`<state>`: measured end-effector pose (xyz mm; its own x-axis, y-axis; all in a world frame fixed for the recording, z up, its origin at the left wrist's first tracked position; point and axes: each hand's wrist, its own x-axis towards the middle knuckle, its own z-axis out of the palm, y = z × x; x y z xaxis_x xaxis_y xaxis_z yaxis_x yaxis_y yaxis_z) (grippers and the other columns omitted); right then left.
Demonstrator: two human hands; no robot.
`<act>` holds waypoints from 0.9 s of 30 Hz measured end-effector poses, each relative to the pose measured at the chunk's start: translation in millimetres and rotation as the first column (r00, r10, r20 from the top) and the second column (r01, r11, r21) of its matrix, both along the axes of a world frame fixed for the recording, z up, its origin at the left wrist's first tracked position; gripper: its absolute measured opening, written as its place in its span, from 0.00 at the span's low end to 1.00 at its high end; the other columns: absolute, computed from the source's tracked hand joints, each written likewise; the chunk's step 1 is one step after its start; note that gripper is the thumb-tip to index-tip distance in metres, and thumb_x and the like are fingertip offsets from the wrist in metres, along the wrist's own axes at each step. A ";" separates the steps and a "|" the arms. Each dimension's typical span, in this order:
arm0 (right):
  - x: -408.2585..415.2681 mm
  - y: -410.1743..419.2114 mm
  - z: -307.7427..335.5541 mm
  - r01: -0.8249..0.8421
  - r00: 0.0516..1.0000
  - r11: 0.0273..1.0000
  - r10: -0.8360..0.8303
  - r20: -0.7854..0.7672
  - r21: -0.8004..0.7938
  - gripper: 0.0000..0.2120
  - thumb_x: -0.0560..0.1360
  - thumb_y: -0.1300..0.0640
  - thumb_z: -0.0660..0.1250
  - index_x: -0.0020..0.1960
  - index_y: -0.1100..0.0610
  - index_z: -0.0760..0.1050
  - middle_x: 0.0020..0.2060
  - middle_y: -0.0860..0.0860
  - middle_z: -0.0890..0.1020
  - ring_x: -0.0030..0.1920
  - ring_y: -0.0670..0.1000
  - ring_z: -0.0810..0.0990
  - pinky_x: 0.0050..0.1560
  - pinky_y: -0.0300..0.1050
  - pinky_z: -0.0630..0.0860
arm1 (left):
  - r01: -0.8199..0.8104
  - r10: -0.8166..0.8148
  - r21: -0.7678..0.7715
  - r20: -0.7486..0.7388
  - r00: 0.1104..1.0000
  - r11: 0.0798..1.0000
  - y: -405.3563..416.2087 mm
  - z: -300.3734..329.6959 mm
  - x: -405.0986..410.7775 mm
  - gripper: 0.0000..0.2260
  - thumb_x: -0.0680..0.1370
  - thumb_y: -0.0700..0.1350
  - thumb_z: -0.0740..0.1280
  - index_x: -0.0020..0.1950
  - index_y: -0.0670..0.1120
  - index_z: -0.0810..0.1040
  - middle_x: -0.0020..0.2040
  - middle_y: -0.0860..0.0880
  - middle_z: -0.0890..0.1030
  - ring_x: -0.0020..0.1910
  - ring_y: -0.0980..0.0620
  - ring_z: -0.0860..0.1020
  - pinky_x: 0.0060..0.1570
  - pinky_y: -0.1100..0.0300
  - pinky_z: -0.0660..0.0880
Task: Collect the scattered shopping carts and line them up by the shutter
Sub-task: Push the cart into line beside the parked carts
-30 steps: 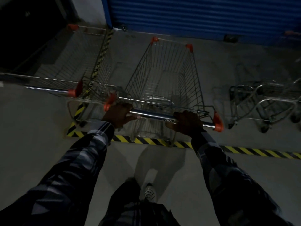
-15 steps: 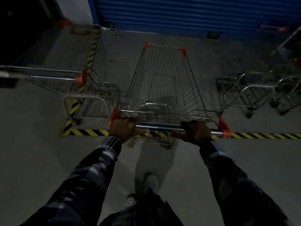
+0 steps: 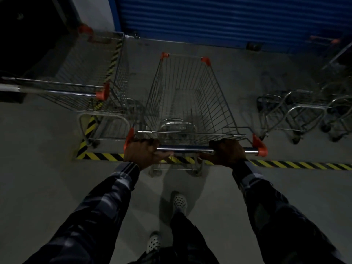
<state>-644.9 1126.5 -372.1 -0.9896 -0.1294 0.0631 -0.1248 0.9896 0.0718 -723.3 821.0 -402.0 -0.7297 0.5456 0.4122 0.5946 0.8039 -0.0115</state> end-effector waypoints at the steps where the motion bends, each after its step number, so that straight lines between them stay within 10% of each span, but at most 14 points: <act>1: -14.1 0.2 1.0 -0.007 1.000 1.000 0.007 0.017 0.022 0.36 0.69 0.22 0.50 0.47 0.51 0.79 0.35 0.53 0.83 0.37 0.57 0.82 0.36 0.46 0.75 | -0.006 0.007 -0.029 0.042 0.999 1.000 0.8 1.0 -13.7 0.36 0.74 0.76 0.47 0.41 0.49 0.82 0.26 0.50 0.80 0.28 0.47 0.80 0.69 0.39 0.63; 13: -234.3 63.6 -3.1 -0.049 0.996 0.996 0.042 -0.081 -0.081 0.36 0.69 0.20 0.46 0.40 0.49 0.77 0.31 0.50 0.80 0.33 0.55 0.81 0.33 0.41 0.68 | -0.059 0.099 -0.107 0.419 0.903 0.993 68.7 22.1 -228.7 0.60 0.58 0.81 0.27 0.64 0.48 0.79 0.58 0.45 0.83 0.60 0.44 0.78 0.68 0.45 0.65; 17: -293.6 75.2 -1.9 0.030 0.999 0.998 -0.031 -0.015 -0.055 0.38 0.68 0.21 0.49 0.52 0.52 0.78 0.39 0.52 0.83 0.41 0.56 0.82 0.41 0.47 0.77 | -0.108 0.188 -0.241 0.336 0.923 0.964 85.6 21.1 -293.6 0.49 0.63 0.81 0.34 0.58 0.55 0.79 0.54 0.53 0.84 0.60 0.51 0.79 0.76 0.44 0.48; 23: -338.7 82.4 -3.1 0.092 0.995 0.993 -0.090 0.039 -0.078 0.34 0.72 0.27 0.57 0.54 0.56 0.78 0.43 0.53 0.84 0.46 0.56 0.82 0.47 0.47 0.74 | -0.096 0.179 -0.208 0.430 0.885 0.973 99.3 23.7 -341.9 0.53 0.60 0.84 0.33 0.57 0.51 0.79 0.55 0.48 0.83 0.59 0.45 0.79 0.74 0.44 0.58; 27: -333.5 80.4 -2.5 0.094 0.994 0.991 -0.088 0.061 -0.098 0.31 0.72 0.28 0.59 0.54 0.56 0.77 0.46 0.54 0.83 0.48 0.56 0.81 0.48 0.46 0.74 | -0.070 0.176 -0.279 0.378 0.909 0.958 95.2 17.9 -335.9 0.35 0.72 0.77 0.48 0.56 0.52 0.78 0.53 0.49 0.83 0.59 0.46 0.79 0.76 0.41 0.48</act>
<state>-978.4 1206.9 -374.6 -0.9993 -0.0343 0.0154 -0.0348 0.9989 -0.0328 -1059.1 916.2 -384.1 -0.8706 0.4878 -0.0640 0.4893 0.8721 -0.0094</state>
